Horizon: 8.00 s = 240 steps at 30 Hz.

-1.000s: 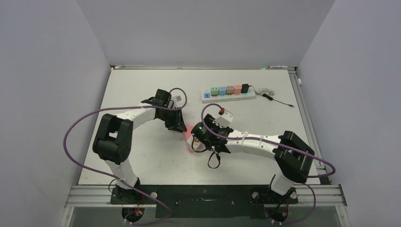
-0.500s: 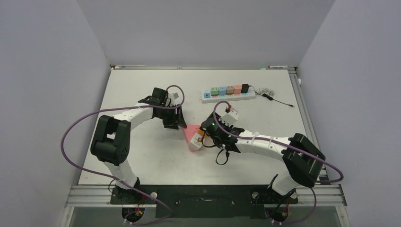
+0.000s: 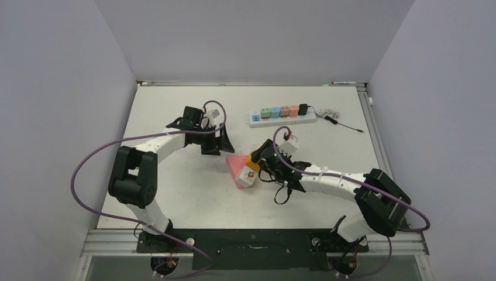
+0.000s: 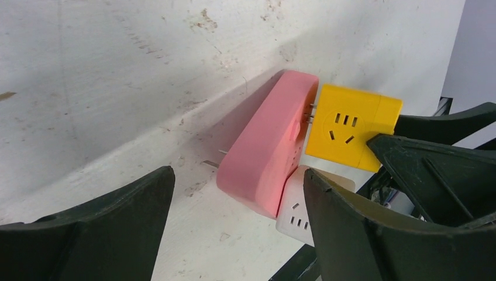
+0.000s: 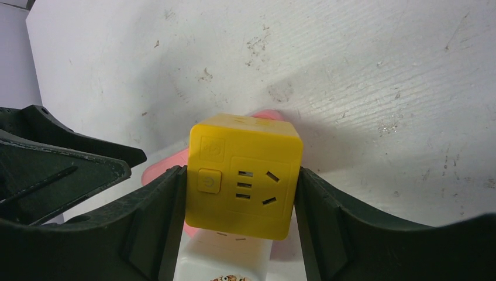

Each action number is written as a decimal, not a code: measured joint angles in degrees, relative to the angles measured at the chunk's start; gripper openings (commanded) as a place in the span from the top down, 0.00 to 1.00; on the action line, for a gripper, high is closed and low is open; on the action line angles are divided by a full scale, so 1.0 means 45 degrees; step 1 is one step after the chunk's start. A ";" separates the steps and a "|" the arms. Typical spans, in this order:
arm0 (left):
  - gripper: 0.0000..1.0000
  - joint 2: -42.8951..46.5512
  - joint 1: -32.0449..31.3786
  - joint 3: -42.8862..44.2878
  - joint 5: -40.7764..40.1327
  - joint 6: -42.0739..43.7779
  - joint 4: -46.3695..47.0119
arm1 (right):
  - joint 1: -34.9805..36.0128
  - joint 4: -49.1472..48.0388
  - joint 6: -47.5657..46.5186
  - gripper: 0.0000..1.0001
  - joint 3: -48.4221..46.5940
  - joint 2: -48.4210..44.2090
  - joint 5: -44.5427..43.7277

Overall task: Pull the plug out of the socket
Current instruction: Remove the plug from the socket.

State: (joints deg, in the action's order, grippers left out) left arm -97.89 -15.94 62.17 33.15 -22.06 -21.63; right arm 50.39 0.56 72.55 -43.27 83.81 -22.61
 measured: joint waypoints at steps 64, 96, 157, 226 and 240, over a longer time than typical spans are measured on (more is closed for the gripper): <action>1.00 -0.1171 -0.0544 0.0175 0.0597 -0.0194 0.0544 | -0.1292 -0.0306 -0.0053 0.95 -0.0680 0.0826 0.1807; 1.00 -0.1171 -0.0554 0.0146 0.0408 -0.0282 0.0432 | -0.0515 0.2720 -0.1326 0.95 -0.3449 0.2195 -0.0087; 1.00 -0.1185 -0.0529 0.0316 -0.0432 -0.0131 -0.0306 | 0.0962 0.1851 -0.1787 0.95 -0.3473 0.2880 -0.2633; 1.00 -0.1146 -0.0826 0.0291 -0.0792 -0.0005 -0.0384 | 0.0583 0.4221 -0.2783 0.95 -0.5124 0.3385 -0.1812; 1.00 -0.1088 -0.0840 0.0345 -0.0879 0.0019 -0.0267 | -0.1132 0.2293 -0.2667 0.95 -0.3152 0.2006 0.1399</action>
State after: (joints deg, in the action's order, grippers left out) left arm -102.78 -19.73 63.72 29.19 -21.98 -22.83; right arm 45.30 10.87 60.55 -57.45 92.84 -16.32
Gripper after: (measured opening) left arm 0.233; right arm 0.607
